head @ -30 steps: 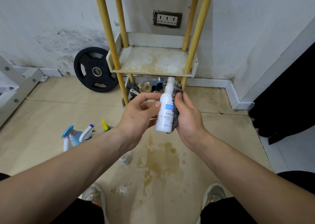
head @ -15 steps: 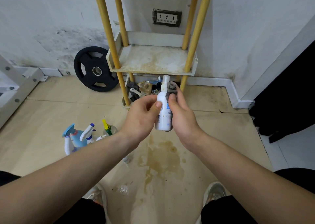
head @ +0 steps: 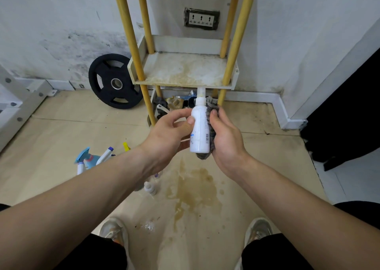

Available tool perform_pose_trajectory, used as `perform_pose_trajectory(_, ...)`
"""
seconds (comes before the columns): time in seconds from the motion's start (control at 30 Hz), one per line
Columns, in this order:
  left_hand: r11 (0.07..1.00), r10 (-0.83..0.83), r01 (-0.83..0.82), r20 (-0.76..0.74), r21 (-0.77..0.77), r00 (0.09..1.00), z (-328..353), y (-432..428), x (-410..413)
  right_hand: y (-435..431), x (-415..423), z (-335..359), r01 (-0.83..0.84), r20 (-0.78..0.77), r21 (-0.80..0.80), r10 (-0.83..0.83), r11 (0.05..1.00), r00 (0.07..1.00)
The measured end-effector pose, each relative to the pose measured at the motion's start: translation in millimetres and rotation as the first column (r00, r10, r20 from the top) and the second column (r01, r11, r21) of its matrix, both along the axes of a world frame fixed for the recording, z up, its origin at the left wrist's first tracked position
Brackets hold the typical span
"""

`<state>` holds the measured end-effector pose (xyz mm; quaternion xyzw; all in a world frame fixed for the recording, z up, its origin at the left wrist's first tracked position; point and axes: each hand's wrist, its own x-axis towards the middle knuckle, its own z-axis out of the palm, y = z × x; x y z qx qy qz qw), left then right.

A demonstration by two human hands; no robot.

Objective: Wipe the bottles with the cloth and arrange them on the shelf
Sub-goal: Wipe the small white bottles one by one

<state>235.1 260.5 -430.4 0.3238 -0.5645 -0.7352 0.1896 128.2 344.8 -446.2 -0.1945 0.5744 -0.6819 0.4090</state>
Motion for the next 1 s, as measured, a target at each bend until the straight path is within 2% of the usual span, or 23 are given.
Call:
perform_pose_trajectory(0.07,0.998,-0.010,0.011,0.012,-0.055,1.000,-1,0,0,1,2,1,-0.020,-0.036,0.022,0.021,1.000,0.999)
perform_pose_trajectory(0.3,0.957,0.164,-0.150,0.039,-0.250,0.986,-4,4,0,5,19,1,-0.070,-0.122,0.069,0.079,0.995,0.989)
perform_pose_trajectory(0.5,0.975,0.136,-0.135,-0.003,-0.175,0.991,-2,5,0,4,15,2,-0.008,-0.048,0.006,0.008,1.000,0.999)
perform_pose_trajectory(0.67,0.982,0.069,-0.067,0.006,-0.177,0.998,-3,-3,2,5,13,5,-0.002,-0.065,-0.007,0.002,1.000,0.998)
perform_pose_trajectory(0.83,0.933,-0.021,0.033,0.036,-0.359,0.999,2,-5,2,5,3,15,0.023,-0.135,-0.030,-0.027,0.999,0.991)
perform_pose_trajectory(1.0,0.860,0.028,0.007,0.061,-0.510,0.998,-3,-1,-1,4,0,14,0.058,-0.131,-0.011,-0.058,0.998,0.990)
